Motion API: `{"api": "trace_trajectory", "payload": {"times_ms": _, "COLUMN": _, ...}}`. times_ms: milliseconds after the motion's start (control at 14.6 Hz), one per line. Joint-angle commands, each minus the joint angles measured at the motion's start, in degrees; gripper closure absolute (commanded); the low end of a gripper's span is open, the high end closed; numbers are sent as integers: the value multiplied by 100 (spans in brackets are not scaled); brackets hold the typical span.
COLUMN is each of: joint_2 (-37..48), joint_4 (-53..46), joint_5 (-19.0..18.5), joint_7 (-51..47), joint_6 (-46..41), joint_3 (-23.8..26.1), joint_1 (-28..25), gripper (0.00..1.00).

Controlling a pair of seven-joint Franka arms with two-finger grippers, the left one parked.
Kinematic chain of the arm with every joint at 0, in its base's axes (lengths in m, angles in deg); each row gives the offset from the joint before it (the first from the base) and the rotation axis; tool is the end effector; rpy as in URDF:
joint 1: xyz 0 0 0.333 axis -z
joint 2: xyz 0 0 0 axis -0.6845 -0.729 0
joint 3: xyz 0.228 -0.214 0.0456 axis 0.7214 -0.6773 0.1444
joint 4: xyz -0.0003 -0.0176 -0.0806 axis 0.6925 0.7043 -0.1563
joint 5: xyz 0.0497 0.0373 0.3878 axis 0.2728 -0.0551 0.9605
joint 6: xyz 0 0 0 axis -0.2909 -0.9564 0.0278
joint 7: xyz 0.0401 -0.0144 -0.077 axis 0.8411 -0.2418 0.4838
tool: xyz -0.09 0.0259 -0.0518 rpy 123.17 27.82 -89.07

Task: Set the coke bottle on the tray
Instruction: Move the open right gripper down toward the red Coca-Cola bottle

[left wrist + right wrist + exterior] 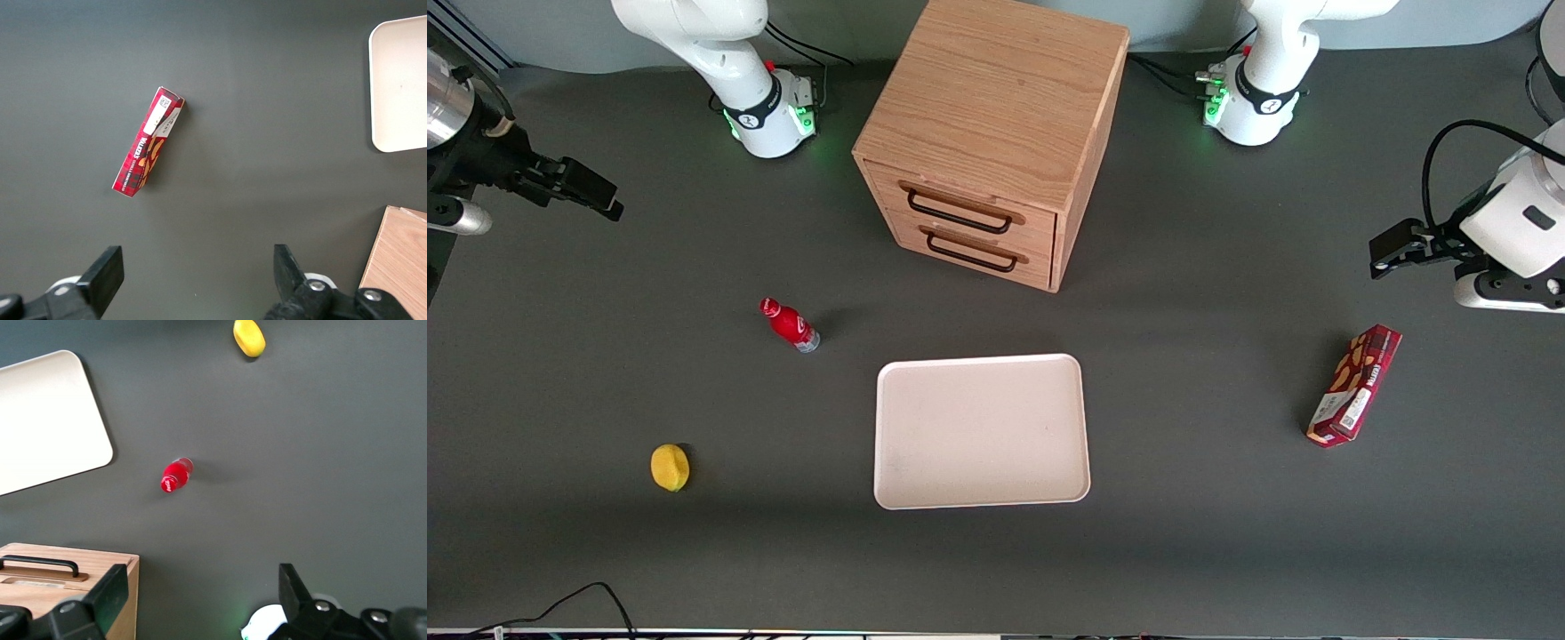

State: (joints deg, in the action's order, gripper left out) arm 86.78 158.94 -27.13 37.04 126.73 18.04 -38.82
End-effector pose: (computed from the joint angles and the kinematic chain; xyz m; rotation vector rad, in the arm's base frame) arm 0.5095 0.0478 0.6524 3.1098 -0.3889 -0.1111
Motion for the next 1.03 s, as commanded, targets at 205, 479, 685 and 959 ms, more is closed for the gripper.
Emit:
{"api": "trace_trajectory", "payload": {"times_ms": 205, "joint_2": -270, "joint_4": -233, "joint_5": 177, "joint_7": 54, "joint_6": -389, "joint_3": -60, "joint_1": -42, "gripper": 0}}
{"api": "trace_trajectory", "payload": {"times_ms": 479, "joint_2": -148, "joint_4": 1099, "joint_5": 256, "joint_7": 81, "joint_6": 547, "joint_3": 326, "joint_1": -130, "gripper": 0}}
{"api": "trace_trajectory", "payload": {"times_ms": 685, "joint_2": -182, "joint_4": 2287, "joint_5": 256, "joint_7": 11, "joint_6": 2093, "joint_3": 415, "joint_1": -148, "gripper": 0}}
{"api": "trace_trajectory", "payload": {"times_ms": 959, "joint_2": -612, "joint_4": 3230, "joint_5": 221, "joint_7": -234, "joint_6": 3862, "joint_3": 502, "joint_1": -157, "gripper": 0}}
